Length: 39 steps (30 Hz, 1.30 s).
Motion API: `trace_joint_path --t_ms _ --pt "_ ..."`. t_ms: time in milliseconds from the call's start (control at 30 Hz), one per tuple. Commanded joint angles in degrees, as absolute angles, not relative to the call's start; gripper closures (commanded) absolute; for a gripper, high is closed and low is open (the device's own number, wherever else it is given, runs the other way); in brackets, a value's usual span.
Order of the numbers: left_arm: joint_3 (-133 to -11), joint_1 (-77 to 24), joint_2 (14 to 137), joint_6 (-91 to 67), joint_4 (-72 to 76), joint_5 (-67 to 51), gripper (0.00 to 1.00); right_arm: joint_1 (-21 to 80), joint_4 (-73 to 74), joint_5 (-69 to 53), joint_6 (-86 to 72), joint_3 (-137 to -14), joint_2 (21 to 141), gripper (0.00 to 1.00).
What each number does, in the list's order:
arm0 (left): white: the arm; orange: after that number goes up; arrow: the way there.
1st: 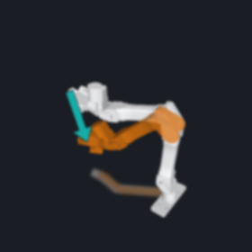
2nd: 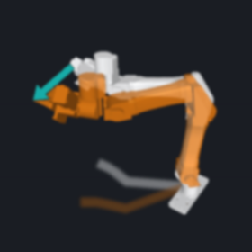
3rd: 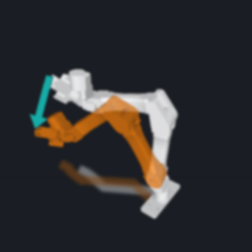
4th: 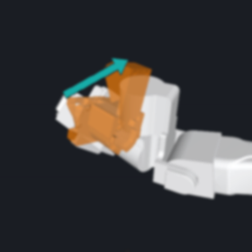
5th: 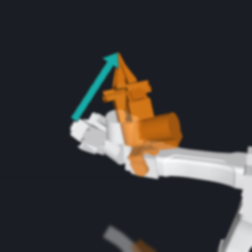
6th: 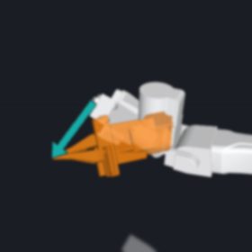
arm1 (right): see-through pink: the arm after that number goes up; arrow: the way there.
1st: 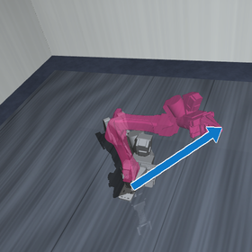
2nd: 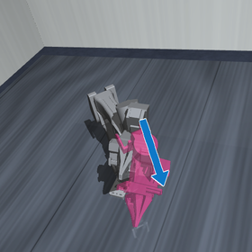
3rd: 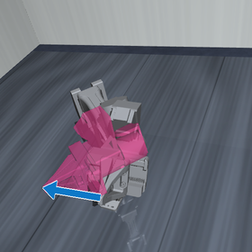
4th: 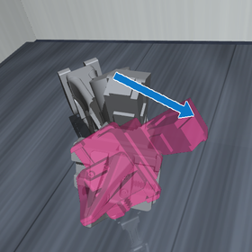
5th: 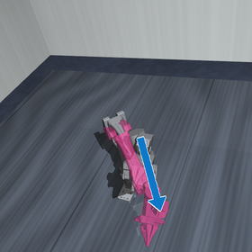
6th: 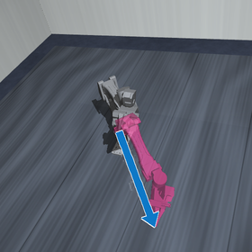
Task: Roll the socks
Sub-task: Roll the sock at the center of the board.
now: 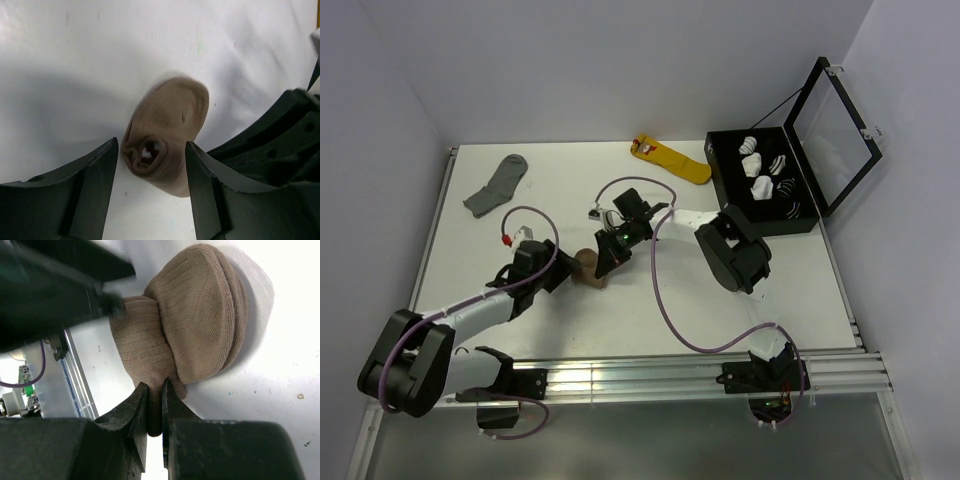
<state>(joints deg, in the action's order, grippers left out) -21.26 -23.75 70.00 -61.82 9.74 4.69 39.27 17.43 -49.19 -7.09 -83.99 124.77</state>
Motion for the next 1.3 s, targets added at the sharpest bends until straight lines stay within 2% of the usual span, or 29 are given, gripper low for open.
trace_joint_path --t_ms 0,300,567,800,1033,1167,1267 --pt "-25.83 -20.92 71.44 -53.8 9.49 2.56 0.4 40.25 19.25 -47.99 -4.75 -85.43 126.03 1.0" --pt "-32.16 -19.42 83.3 -49.92 14.06 -4.91 0.54 40.78 20.48 -47.11 -3.43 -86.22 125.95 1.0" --pt "-33.66 -20.39 90.52 -49.04 17.22 -6.76 0.59 41.31 20.83 -47.64 -1.94 -86.57 124.89 1.0" --pt "-35.25 -21.71 91.59 -49.13 16.79 -6.33 0.59 41.66 22.94 -47.55 -1.67 -89.12 126.56 1.0" --pt "-34.89 -21.71 89.21 -50.09 15.21 -4.04 0.56 41.57 22.68 -46.76 -4.04 -88.59 130.08 1.0" --pt "-36.03 -21.71 86.76 -52.03 12.49 -3.61 0.45 41.13 22.5 -46.58 -5.36 -88.33 131.66 1.0" --pt "-37.52 -21.71 83.95 -52.73 7.92 -0.8 0.42 41.04 23.11 -45.97 -5.54 -88.68 132.1 1.0"
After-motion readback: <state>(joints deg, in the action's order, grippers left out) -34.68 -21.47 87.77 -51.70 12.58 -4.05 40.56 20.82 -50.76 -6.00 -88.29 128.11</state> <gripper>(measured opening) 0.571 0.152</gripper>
